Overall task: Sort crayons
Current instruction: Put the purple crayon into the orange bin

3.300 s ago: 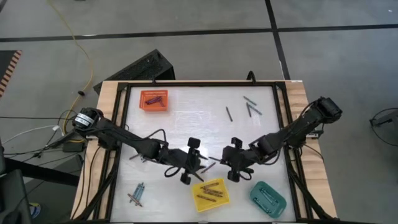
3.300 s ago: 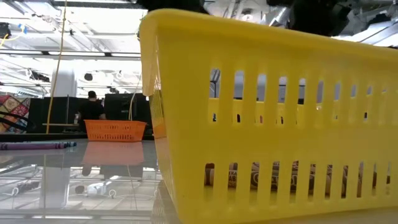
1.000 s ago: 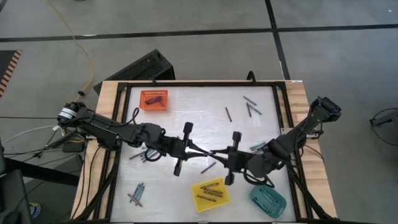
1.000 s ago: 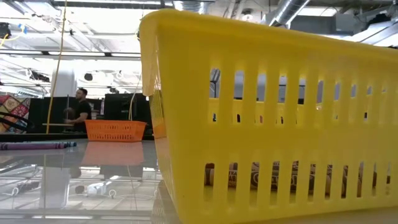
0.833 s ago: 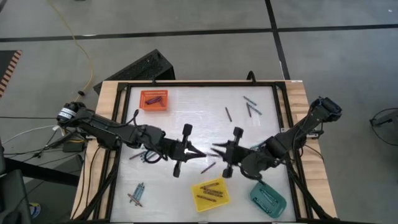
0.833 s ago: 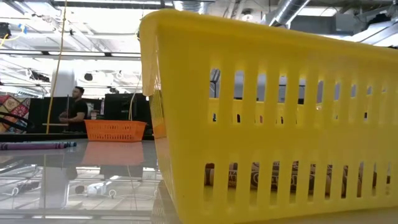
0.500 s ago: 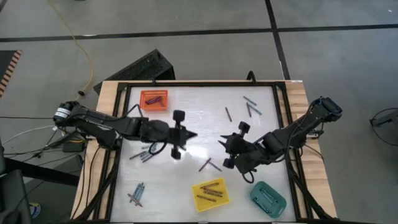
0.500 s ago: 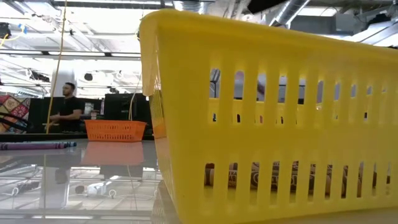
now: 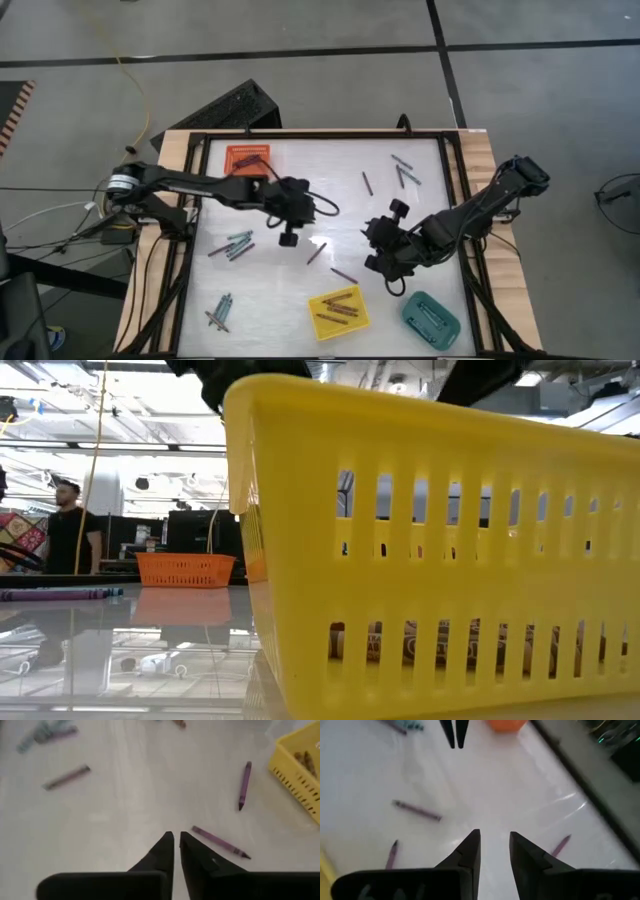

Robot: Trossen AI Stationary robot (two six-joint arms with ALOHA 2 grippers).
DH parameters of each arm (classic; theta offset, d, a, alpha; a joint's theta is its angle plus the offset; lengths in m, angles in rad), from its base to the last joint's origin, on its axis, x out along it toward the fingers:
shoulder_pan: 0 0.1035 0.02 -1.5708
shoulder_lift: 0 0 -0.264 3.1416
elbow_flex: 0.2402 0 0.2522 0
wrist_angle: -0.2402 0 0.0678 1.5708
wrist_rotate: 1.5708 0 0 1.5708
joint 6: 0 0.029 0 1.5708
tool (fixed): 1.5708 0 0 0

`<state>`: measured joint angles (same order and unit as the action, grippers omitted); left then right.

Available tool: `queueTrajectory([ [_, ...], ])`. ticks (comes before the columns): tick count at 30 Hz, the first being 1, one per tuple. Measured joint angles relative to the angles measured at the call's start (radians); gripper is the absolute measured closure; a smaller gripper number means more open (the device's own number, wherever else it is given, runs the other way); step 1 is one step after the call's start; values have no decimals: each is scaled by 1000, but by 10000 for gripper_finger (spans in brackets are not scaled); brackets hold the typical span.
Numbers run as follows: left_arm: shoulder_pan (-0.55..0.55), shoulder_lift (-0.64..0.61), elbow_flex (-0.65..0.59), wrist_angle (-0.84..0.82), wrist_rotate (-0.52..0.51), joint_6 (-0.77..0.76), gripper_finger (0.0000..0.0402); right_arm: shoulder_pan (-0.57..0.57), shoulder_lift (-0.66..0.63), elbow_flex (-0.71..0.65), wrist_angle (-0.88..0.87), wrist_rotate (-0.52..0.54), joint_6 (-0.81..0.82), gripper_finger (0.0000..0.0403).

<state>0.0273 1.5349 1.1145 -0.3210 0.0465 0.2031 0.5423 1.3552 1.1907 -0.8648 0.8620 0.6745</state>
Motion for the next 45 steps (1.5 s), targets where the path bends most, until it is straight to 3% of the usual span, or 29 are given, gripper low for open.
queueTrajectory([
  [9,-103,190,0,-3,-77,-300,286,4,0,-72,19,-35,78,300],
  [14,-208,220,0,-7,-267,-394,281,18,0,-73,22,-29,78,300],
  [20,-248,220,-6,-45,-393,-497,280,27,0,-73,33,-27,78,300],
  [23,-211,219,-62,-28,-376,-550,280,27,1,-73,38,-27,78,300],
  [28,-158,219,-164,125,-219,-617,280,35,1,-73,55,-27,78,300],
  [31,-154,219,-208,161,-221,-635,281,41,0,-73,59,-27,78,300],
  [37,-159,217,-235,142,-272,-632,316,40,0,-73,59,-26,78,300],
  [45,-178,257,-232,115,-294,-467,393,37,1,-73,65,-22,77,300],
])
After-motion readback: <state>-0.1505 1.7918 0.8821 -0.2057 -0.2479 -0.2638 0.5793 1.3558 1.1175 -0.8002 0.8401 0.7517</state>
